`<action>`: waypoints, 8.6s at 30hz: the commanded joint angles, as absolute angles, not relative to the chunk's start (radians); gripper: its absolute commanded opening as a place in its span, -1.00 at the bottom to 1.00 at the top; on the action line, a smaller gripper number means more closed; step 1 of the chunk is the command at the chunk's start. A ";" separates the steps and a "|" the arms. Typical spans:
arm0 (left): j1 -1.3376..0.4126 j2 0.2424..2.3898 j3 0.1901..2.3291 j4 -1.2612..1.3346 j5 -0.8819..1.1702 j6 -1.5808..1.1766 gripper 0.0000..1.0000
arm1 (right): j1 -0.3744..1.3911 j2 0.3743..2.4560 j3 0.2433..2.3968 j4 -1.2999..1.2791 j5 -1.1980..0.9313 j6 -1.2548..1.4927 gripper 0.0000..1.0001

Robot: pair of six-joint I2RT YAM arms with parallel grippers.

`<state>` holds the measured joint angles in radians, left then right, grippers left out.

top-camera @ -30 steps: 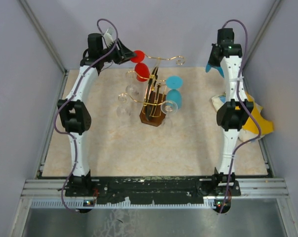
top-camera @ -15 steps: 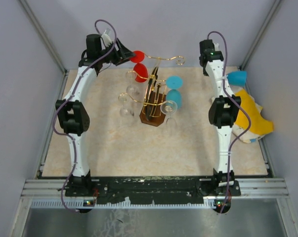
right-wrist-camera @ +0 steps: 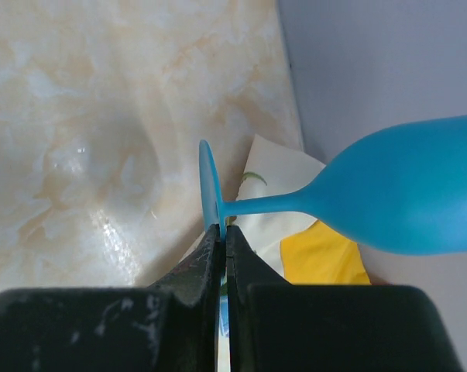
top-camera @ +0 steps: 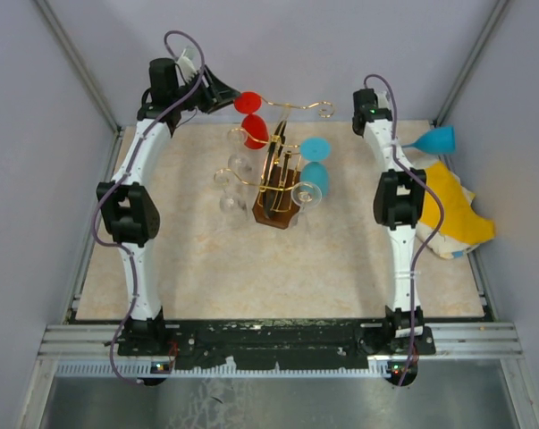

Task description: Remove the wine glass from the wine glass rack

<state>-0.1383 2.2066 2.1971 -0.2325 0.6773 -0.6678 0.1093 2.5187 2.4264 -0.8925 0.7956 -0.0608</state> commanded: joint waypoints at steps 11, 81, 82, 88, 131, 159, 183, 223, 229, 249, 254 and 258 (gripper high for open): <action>-0.120 2.160 2.192 -0.193 0.701 -0.691 0.13 | 0.116 2.646 2.427 -0.588 0.940 -0.309 -1.00; -0.160 2.242 2.263 -0.231 0.738 -0.699 -0.06 | 0.219 2.228 1.625 -0.417 0.532 -0.142 0.52; -0.160 2.235 2.262 -0.244 0.719 -0.683 -0.06 | 0.216 2.224 1.621 -0.417 0.529 -0.139 0.52; -0.160 2.220 2.259 -0.269 0.707 -0.658 -0.25 | 0.201 2.209 1.594 -0.412 0.517 -0.119 0.49; -0.145 2.275 2.272 0.057 0.652 -0.978 -1.00 | 0.177 2.188 1.494 -0.386 0.431 -0.066 0.40; -0.146 2.011 1.920 0.067 0.791 -0.946 -1.00 | 0.179 1.756 1.240 -0.531 0.200 0.130 0.45; 0.045 1.956 1.938 -0.065 0.743 -0.791 -1.00 | 0.094 1.389 1.422 -0.628 -0.394 0.477 0.32; 0.143 1.769 1.805 -0.348 0.542 -0.582 -1.00 | 0.137 1.476 1.435 -0.349 -0.593 0.674 -0.03; 0.146 1.763 1.793 -0.343 0.552 -0.586 -1.00 | 0.138 1.484 1.422 -0.290 -0.644 0.705 -0.41; 0.163 1.754 1.837 -0.458 0.423 -0.472 -1.00 | 0.088 1.438 1.353 -0.115 -0.693 0.854 -1.00; 0.162 1.769 1.893 -0.556 0.279 -0.376 -1.00 | 0.082 1.436 1.365 -0.120 -0.701 0.853 -1.00; 0.148 1.786 1.924 -0.627 0.104 -0.268 -1.00 | 0.079 1.432 1.368 -0.123 -0.706 0.852 -1.00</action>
<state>0.1547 1.7947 1.8709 -0.5430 0.3012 -0.4026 0.0841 1.4788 1.3228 -0.1795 -0.6758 0.8425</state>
